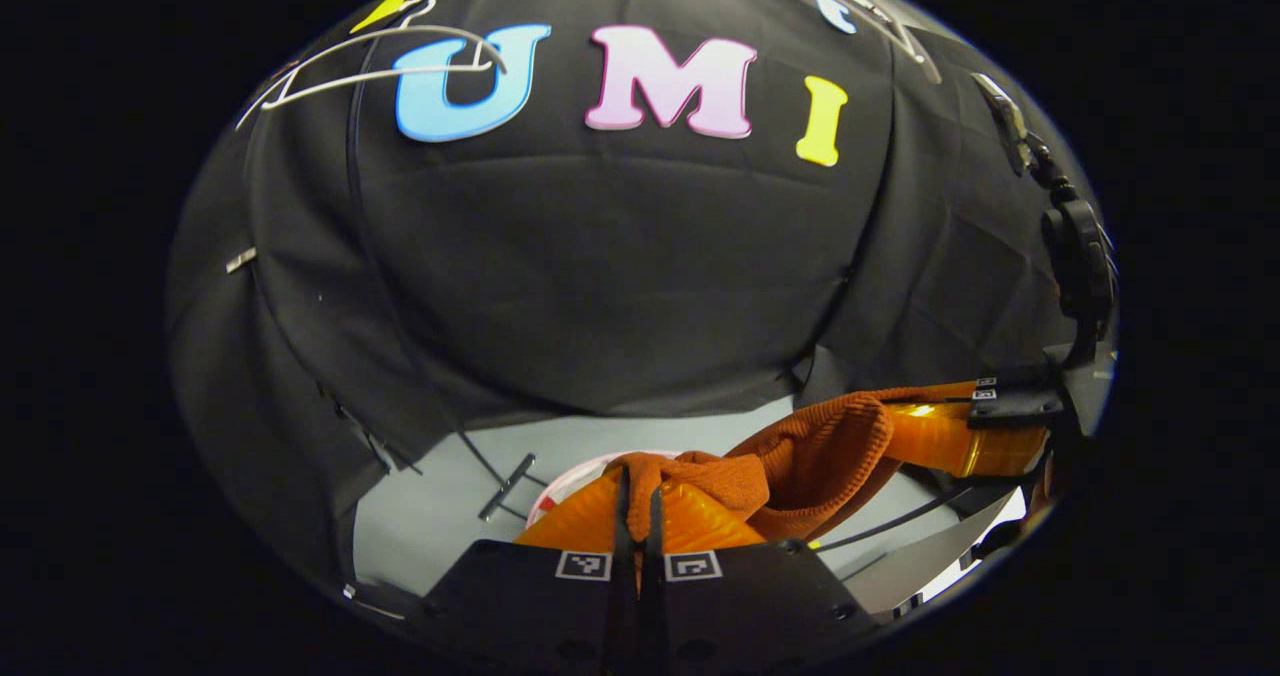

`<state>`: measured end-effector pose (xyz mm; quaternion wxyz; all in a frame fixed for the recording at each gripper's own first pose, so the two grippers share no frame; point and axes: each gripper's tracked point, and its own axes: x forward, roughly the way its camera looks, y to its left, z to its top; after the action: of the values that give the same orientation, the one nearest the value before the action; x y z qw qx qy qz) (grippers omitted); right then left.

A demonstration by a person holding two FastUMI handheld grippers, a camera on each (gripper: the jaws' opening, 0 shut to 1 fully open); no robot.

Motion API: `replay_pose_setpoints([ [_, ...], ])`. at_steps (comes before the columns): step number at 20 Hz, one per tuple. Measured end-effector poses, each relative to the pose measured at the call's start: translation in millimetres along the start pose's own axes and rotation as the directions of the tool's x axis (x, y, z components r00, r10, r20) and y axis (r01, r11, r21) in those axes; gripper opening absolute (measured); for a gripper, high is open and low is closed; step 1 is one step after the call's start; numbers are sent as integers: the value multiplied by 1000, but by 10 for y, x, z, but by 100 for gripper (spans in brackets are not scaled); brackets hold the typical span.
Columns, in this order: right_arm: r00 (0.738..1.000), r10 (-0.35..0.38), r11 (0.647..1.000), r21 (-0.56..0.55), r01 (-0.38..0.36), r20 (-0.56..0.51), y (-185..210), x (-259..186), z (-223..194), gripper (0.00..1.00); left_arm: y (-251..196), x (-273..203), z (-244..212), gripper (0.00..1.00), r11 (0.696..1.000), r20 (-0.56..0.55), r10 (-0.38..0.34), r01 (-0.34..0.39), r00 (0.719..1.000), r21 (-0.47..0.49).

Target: Grasp the clothes on the hanger with both hands and then place them into the laundry hamper below.

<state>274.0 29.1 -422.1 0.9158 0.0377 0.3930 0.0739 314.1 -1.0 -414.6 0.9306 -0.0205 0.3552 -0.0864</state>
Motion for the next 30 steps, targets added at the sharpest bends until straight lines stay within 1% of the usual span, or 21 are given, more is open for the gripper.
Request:
replay_pose_setpoints([
  [2, 998, -48, 999, -22, 48, -37, -42, 36, -115, 5, 8, 86, -131, 5, 1000, -51, 10, -11, 999, -9],
  [3, 997, -51, 998, -27, 50, -57, -16, 56, -220, 5, 32, 121, -221, 5, 1000, -77, 17, -18, 997, -8],
  [5, 997, -33, 999, -20, 32, -70, -20, 85, -287, 10, 20, 149, -374, 6, 1000, -113, 11, -11, 993, 4],
  [6, 997, -37, 999, -25, 36, -61, -41, 81, -286, 7, -16, 141, -421, 6, 1000, -117, -4, 5, 993, 8],
  [7, 998, -46, 998, -36, 44, -51, -75, 73, -248, 14, -43, 145, -421, 8, 1000, -103, -5, 6, 995, 12],
  [8, 999, -40, 998, -46, 39, -34, -73, 68, -208, 36, -61, 102, -350, 30, 1000, -92, -11, 12, 996, 11],
  [9, 999, -40, 998, -55, 39, -25, -60, 38, -189, 55, -69, 110, -339, 52, 1000, -84, -14, 15, 996, 8],
  [10, 998, -61, 996, -66, 58, -33, -110, 72, -258, 74, -53, 24, -269, 74, 1000, -79, -9, 11, 997, 14],
  [11, 996, -84, 994, -75, 81, -36, -154, 36, -283, 92, -35, 92, -300, 96, 1000, -77, -2, 3, 997, 14],
  [12, 994, -105, 991, -85, 101, -42, -195, 25, -320, 98, -26, 78, -286, 94, 1000, -77, 4, -2, 997, 16],
  [14, 991, -126, 989, -84, 121, -48, -221, -4, -376, 99, 4, 41, -311, 95, 1000, -85, 19, -17, 996, 23],
  [17, 992, -125, 990, -63, 124, -21, -190, -90, -340, 99, 37, -1, -361, 95, 999, -88, 40, -37, 995, 34],
  [19, 992, -125, 991, -52, 125, 1, -162, -161, -300, 99, 67, -52, -314, 95, 998, -60, 61, -60, 996, 32],
  [22, 992, -119, 992, -35, 120, 33, -99, -276, -216, 99, 10, -238, -263, 95, 999, -24, 45, -45, 999, 5],
  [26, 989, -104, 994, -13, 106, 106, 20, -542, -20, 99, -34, -520, -44, 95, 999, 42, 37, -36, 998, -22],
  [30, 977, -110, 994, 3, 112, 181, 96, -899, 155, 99, 18, -898, 249, 95, 998, 138, 69, -68, 988, -14],
])
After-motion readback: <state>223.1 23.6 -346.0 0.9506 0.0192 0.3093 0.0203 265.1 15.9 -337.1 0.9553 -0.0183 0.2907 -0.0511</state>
